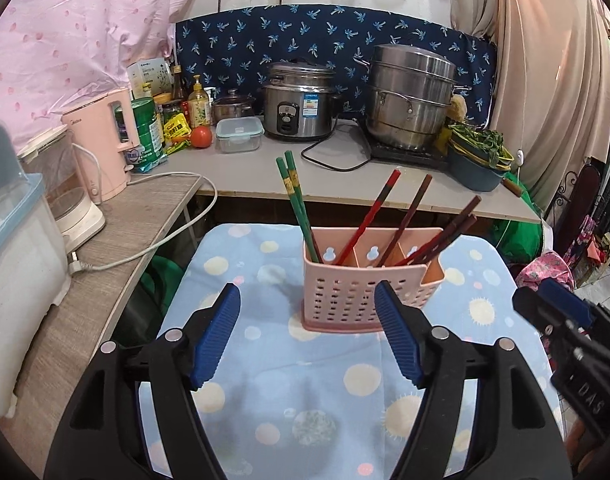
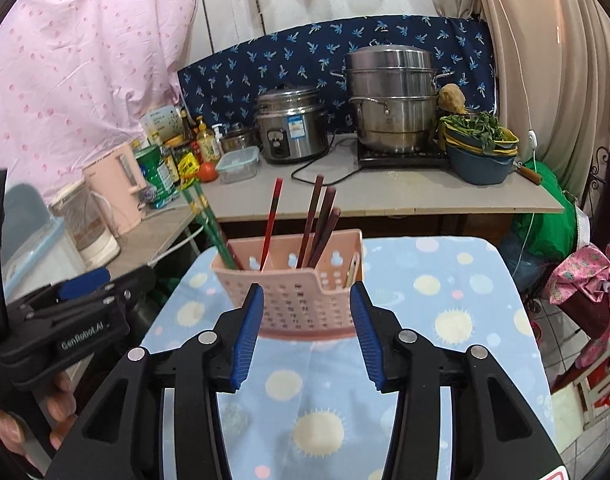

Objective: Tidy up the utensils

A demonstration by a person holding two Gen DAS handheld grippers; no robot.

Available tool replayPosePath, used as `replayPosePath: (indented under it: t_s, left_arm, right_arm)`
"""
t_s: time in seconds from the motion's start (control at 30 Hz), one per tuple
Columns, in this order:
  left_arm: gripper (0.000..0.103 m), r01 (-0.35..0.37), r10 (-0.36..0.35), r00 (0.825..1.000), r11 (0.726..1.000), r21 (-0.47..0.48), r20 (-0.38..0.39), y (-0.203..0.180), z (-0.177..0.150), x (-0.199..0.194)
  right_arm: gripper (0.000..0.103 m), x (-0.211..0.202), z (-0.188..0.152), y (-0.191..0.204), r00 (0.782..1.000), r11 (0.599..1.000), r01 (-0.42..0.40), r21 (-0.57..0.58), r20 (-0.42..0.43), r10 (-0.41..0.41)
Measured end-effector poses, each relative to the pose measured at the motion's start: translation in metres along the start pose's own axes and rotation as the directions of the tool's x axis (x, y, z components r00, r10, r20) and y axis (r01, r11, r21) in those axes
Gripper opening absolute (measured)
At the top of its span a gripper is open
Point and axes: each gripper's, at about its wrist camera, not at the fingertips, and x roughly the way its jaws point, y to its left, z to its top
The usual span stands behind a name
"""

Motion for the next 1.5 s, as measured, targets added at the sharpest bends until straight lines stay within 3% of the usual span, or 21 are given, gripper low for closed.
replayPosePath:
  t_s: [0.2,0.57,0.8,1.1,1.5]
  left_arm:
    - [0.070,-0.006,0.006,1.000,1.000,0.001,0.008,0.002,-0.016,-0.018]
    - [0.078,-0.064,0.063,0.998,0.998,0.026,0.022,-0.001,-0.048,-0.038]
    - [0.087,-0.068,0.067,0.998,0.997,0.033,0.021,-0.005,-0.063,-0.043]
    - [0.089,-0.065,0.065,0.998,0.997,0.041,0.003,-0.012,-0.079,-0.046]
    - [0.092,-0.066,0.067,0.997,0.997,0.032,-0.027,-0.010,-0.092,-0.043]
  right_arm:
    - [0.048,-0.013,-0.027,0.015,1.000,0.999,0.018,-0.038,-0.012,-0.019]
    - [0.068,-0.033,-0.058,0.024,0.997,0.996,0.078,-0.043,-0.015,-0.079]
    - [0.069,-0.041,-0.071,0.018,0.994,0.994,0.105,-0.023,-0.021,-0.106]
    - [0.070,-0.049,-0.082,0.014,0.990,0.990,0.138,-0.020,-0.016,-0.138]
    - [0.083,-0.048,-0.089,0.014,0.988,0.988,0.154,-0.016,-0.021,-0.155]
